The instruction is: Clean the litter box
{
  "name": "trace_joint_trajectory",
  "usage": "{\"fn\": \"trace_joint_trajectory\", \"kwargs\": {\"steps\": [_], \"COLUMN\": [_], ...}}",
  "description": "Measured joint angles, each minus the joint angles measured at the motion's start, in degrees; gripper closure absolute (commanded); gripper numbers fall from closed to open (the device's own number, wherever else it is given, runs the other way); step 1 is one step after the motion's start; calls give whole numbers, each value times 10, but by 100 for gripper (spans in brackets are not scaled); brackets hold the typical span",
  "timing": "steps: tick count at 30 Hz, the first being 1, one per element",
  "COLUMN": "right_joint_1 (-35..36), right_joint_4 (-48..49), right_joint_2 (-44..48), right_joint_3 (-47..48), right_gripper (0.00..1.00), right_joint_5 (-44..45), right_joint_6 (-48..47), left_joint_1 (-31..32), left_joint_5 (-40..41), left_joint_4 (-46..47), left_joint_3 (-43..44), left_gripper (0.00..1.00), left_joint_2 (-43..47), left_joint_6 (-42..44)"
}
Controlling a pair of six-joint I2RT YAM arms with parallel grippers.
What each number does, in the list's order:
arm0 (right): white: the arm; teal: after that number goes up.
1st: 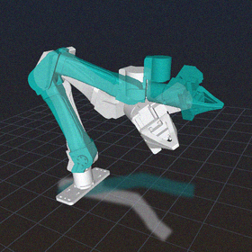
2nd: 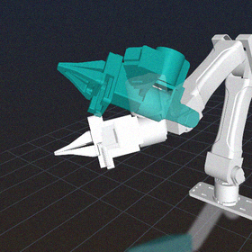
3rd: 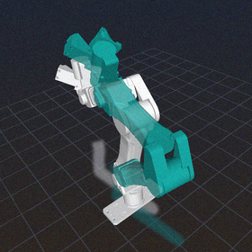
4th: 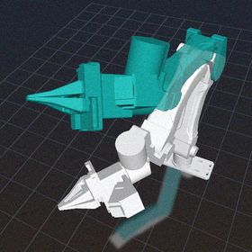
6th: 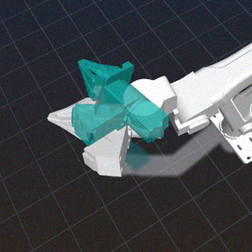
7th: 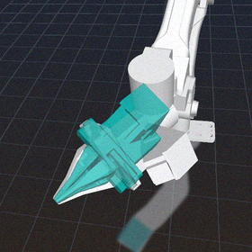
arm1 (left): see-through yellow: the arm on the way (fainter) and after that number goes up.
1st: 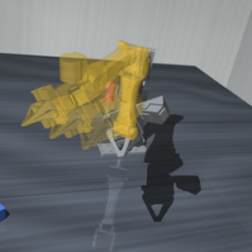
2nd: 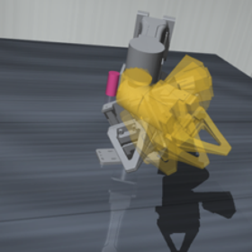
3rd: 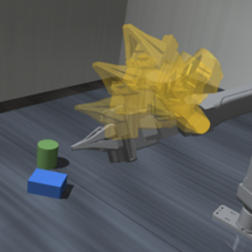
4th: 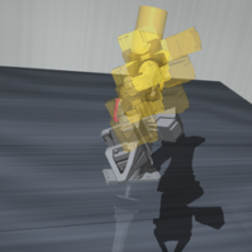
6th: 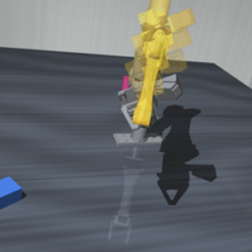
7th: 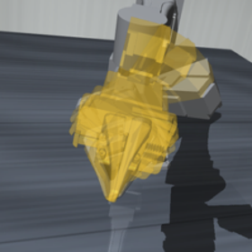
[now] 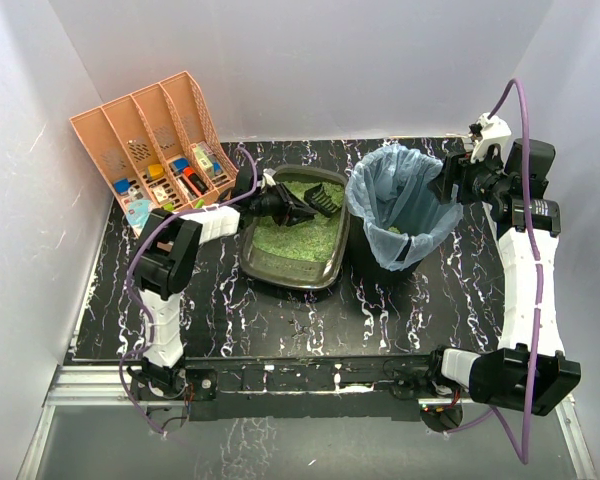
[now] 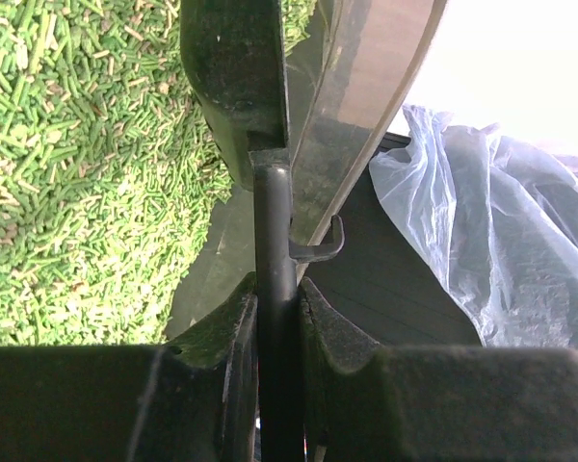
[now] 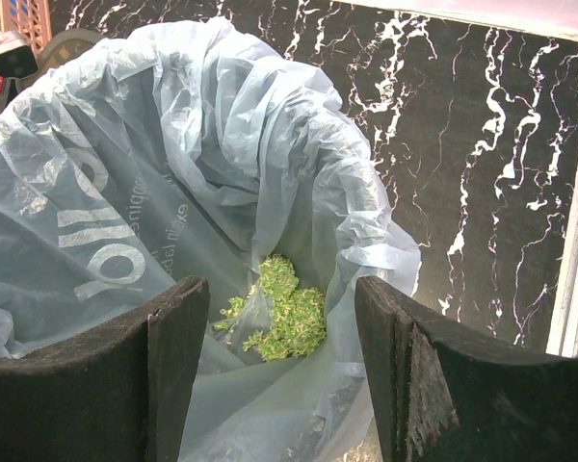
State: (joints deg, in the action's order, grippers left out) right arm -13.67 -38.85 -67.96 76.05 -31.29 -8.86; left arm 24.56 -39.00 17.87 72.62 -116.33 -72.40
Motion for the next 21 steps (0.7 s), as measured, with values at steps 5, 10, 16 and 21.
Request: {"fn": "trace_joint_trajectory", "kwargs": {"steps": [5,10,16,21], "right_joint_1": [0,0,0,0], "right_joint_4": [0,0,0,0], "right_joint_2": [0,0,0,0], "right_joint_3": [-2,-6,-6,-6], "right_gripper": [32,32,32,32], "right_joint_5": [-2,-2,-3,-4], "right_joint_6": [0,0,0,0], "left_joint_1": [0,0,0,0], "left_joint_5": [-3,-3,-5,-5], "left_joint_4": [85,144,178,216], "left_joint_3": [-33,-61,-70,-88], "left_gripper": [100,100,100,100], "left_joint_2": [-5,-6,-12,-13], "left_joint_6": [-1,-6,-7,-12]}}
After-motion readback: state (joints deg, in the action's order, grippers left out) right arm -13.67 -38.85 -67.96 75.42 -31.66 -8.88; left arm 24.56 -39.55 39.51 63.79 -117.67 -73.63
